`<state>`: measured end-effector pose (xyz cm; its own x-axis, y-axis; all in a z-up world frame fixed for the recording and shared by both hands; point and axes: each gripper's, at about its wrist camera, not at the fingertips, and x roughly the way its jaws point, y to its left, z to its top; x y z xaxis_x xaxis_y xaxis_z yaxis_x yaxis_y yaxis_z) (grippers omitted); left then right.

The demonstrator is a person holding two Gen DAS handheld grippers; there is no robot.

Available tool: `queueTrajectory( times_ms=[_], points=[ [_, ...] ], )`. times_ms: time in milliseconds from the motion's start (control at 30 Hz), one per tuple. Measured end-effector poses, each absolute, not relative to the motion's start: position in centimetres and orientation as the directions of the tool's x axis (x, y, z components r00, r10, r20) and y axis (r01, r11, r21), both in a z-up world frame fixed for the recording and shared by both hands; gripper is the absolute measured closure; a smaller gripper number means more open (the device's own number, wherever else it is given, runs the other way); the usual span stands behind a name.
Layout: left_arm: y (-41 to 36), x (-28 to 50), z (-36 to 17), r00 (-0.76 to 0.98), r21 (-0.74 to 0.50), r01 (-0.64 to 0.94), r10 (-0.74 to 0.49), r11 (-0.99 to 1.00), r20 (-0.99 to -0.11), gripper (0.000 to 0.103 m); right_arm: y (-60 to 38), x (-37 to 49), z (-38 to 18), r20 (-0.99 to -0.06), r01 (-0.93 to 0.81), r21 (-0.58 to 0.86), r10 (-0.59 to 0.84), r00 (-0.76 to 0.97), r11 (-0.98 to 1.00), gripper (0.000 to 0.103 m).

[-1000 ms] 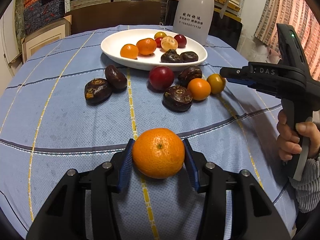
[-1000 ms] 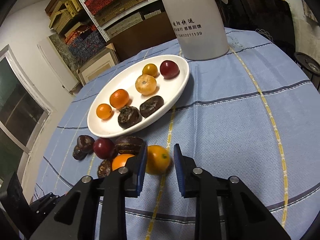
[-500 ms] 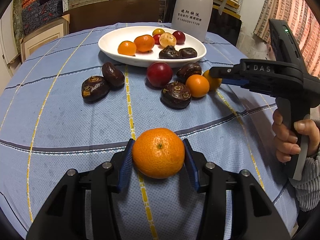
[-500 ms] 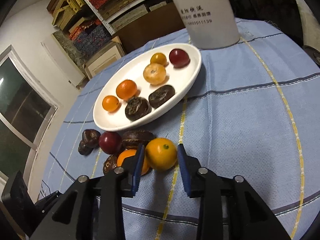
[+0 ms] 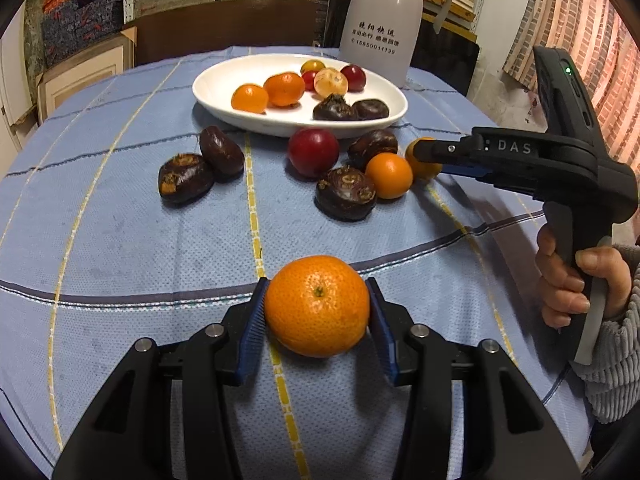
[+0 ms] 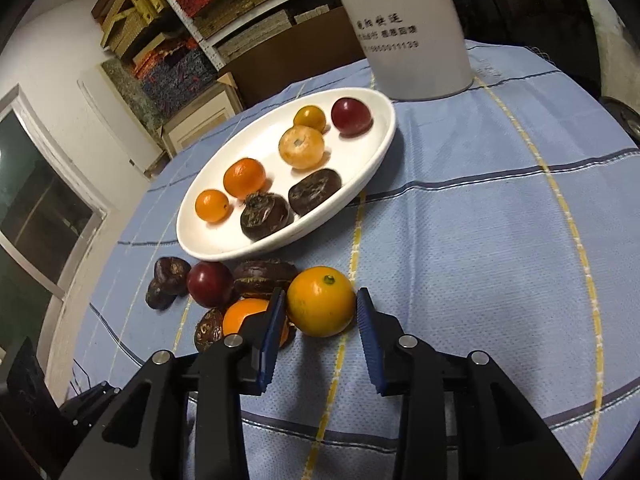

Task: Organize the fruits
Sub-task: 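Carry the orange toward the plate with the left tool while the right tool grasps and carries the small fruit, then release the orange on the plate with the left tool while the right tool releases the small fruit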

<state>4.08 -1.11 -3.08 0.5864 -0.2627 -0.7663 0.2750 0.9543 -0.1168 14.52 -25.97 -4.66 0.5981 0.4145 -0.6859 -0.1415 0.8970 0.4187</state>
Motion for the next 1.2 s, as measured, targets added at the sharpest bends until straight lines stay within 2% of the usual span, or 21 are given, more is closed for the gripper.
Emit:
queueTrajectory(
  times_ms=[167,400,600,967,1033,1067,1100,1200],
  points=[
    [-1.0,4.2,-1.9,0.622,-0.110,0.272,-0.262,0.956,-0.738,0.057,-27.6,13.8,-3.7,-0.660,-0.113,0.431,0.398,0.637,0.895,0.066],
    [-0.4,9.4,2.7,0.685,-0.090,0.223,-0.222,0.971,-0.694,0.057,-28.8,13.5,-0.3,-0.588,-0.119,0.427,0.375,0.717,0.896,0.066],
    [0.6,16.5,4.1,0.708,-0.111,0.145,-0.182,0.983,-0.682,0.057,-27.9,18.2,1.4,-0.610,-0.113,0.388,0.347,0.713,0.915,0.066],
    [0.8,26.3,2.4,0.688,-0.132,0.099,-0.164,0.986,-0.707,0.057,-25.1,25.3,-1.4,-0.671,-0.099,0.339,0.314,0.672,0.936,0.065],
    [1.0,26.7,1.8,0.680,-0.162,0.098,-0.185,0.982,-0.709,0.053,-25.3,25.4,-1.5,-0.670,-0.099,0.335,0.311,0.674,0.937,0.058],
    [1.0,26.7,1.6,0.682,-0.161,0.097,-0.184,0.982,-0.708,0.045,-25.4,25.3,-1.4,-0.667,-0.099,0.332,0.308,0.678,0.938,0.057],
    [1.0,26.6,1.6,0.684,-0.148,0.099,-0.175,0.984,-0.708,0.043,-25.5,25.1,-1.2,-0.662,-0.097,0.334,0.307,0.684,0.938,0.057],
    [1.1,25.5,2.4,0.699,-0.153,0.098,-0.178,0.983,-0.693,0.041,-25.8,24.5,-0.5,-0.649,-0.098,0.348,0.315,0.693,0.932,0.057]
  ],
)
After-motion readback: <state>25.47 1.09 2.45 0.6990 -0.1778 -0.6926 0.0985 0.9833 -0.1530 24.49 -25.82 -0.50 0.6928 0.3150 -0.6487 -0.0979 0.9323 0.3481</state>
